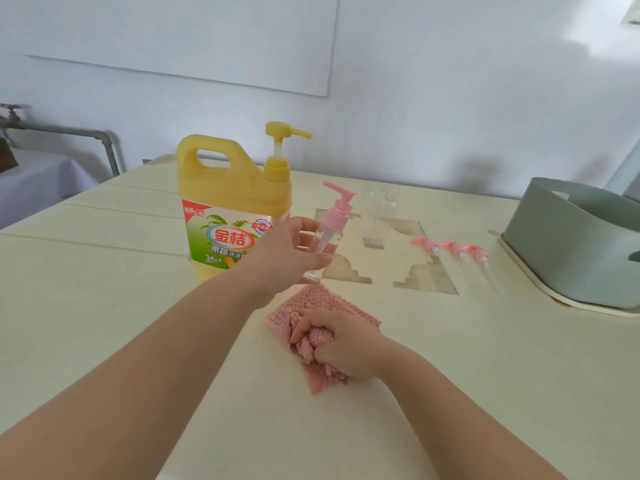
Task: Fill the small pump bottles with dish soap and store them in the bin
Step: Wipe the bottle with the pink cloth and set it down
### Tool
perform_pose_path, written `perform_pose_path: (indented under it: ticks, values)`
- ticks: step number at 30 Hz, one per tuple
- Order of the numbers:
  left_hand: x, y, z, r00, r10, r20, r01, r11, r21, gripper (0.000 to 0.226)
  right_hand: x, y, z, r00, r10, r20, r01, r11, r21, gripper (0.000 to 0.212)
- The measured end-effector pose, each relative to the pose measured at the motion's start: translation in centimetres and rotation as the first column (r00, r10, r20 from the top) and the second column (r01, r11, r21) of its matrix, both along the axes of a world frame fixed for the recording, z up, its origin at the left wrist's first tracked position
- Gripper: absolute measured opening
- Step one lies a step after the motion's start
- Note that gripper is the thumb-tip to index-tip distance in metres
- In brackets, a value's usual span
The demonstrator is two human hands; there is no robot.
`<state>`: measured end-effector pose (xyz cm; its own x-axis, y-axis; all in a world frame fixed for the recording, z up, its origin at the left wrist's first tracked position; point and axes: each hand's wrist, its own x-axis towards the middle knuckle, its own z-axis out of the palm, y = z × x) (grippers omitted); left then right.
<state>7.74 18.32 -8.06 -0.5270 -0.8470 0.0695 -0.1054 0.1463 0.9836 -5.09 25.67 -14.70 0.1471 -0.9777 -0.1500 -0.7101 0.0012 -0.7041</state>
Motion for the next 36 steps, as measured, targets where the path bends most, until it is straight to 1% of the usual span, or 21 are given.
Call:
perform_pose_path:
  ticks: [2,4,6,7,8,9,10,11,12,14,15,16,19,21,22,23,25,28,31,34,36]
  values:
    - [0.5,0.3,0.2,1.0,-0.006,-0.011,0.006,1.0,0.009,0.036,0.8,0.3,-0.3,0.999,0.034,-0.001,-0.034,0.999,-0.028,0.04]
    - [0.9,0.5,0.2,1.0,-0.01,-0.019,0.01,1.0,0.017,0.037,2.0,0.3,-0.4,0.997,0.07,0.037,-0.069,0.997,-0.026,0.044]
    - [1.5,0.8,0.2,0.999,-0.011,-0.033,0.012,1.0,0.028,0.036,3.2,-0.2,-0.4,0.986,0.081,0.148,-0.079,0.997,-0.022,0.049]
    - [1.7,0.9,0.1,0.999,-0.009,-0.042,0.01,0.999,0.034,0.036,3.8,-0.4,-0.4,0.962,0.064,0.264,-0.06,0.998,-0.022,0.05]
    - [2.0,1.0,0.1,0.998,-0.006,-0.056,0.008,0.999,0.038,0.036,4.2,-0.6,-0.2,0.903,0.03,0.428,-0.02,0.999,-0.028,0.048]
    - [2.3,1.1,0.1,0.997,-0.002,-0.076,0.005,0.999,0.041,0.037,4.4,-0.8,0.0,0.802,-0.02,0.597,0.046,0.999,-0.029,0.044]
    - [2.6,1.2,0.1,0.995,-0.001,-0.101,0.006,0.999,0.047,0.037,4.3,-1.0,0.1,0.687,-0.082,0.722,0.136,0.991,-0.018,0.042]
    - [3.0,1.2,0.1,0.992,-0.003,-0.127,0.01,0.998,0.056,0.037,3.9,-1.2,0.2,0.599,-0.15,0.787,0.241,0.97,0.001,0.042]
    - [3.3,1.2,0.1,0.988,-0.007,-0.153,0.017,0.998,0.067,0.037,3.4,-1.4,0.5,0.545,-0.192,0.816,0.336,0.942,-0.002,0.039]
    - [3.9,1.1,0.1,0.981,-0.021,-0.191,0.037,0.996,0.082,0.038,2.3,-1.6,1.4,0.495,-0.203,0.845,0.448,0.893,-0.049,0.027]
    - [3.9,1.2,-0.1,0.981,-0.027,-0.194,0.044,0.995,0.084,0.038,1.9,-1.6,2.0,0.5,-0.171,0.849,0.456,0.885,-0.091,0.026]
    - [3.8,1.3,-0.2,0.981,-0.031,-0.189,0.048,0.995,0.086,0.038,1.5,-1.5,2.8,0.525,-0.123,0.842,0.436,0.889,-0.142,0.028]
    - [2.9,1.6,-0.7,0.982,-0.06,-0.181,0.08,0.991,0.105,0.038,1.2,-1.1,5.1,0.688,-0.05,0.724,0.369,0.883,-0.289,0.024]
    - [2.2,1.9,-0.9,0.974,-0.109,-0.197,0.133,0.985,0.113,0.041,0.8,-1.0,5.9,0.741,-0.088,0.666,0.381,0.872,-0.308,0.026]
    - [1.8,2.0,-1.0,0.971,-0.127,-0.203,0.153,0.982,0.113,0.043,0.5,-1.0,6.0,0.744,-0.125,0.656,0.412,0.86,-0.302,0.03]
    - [1.4,2.2,-1.1,0.97,-0.134,-0.204,0.16,0.98,0.115,0.044,0.2,-1.0,6.1,0.736,-0.167,0.656,0.451,0.844,-0.291,0.032]
    - [0.5,2.4,-1.6,0.975,-0.121,-0.187,0.144,0.983,0.116,0.042,-0.9,-0.8,6.2,0.7,-0.234,0.674,0.521,0.814,-0.258,0.024]
    - [-1.1,2.1,-2.3,0.993,-0.069,-0.094,0.077,0.993,0.085,0.035,-2.8,0.0,6.1,0.634,-0.289,0.717,0.593,0.777,-0.211,0.011]
    - [-3.0,1.7,-2.6,0.999,-0.009,-0.044,0.013,0.996,0.085,0.027,-5.1,1.1,6.2,0.608,-0.345,0.715,0.667,0.711,-0.224,0.006]
    - [-5.6,2.1,-2.3,0.996,-0.068,-0.05,0.074,0.99,0.121,0.018,-8.3,2.7,6.3,0.548,-0.433,0.715,0.756,0.622,-0.203,0.01]
    - [-7.7,2.6,-2.0,0.996,-0.085,-0.019,0.087,0.99,0.114,0.012,-10.7,3.9,6.3,0.536,-0.47,0.701,0.78,0.593,-0.2,0.008]
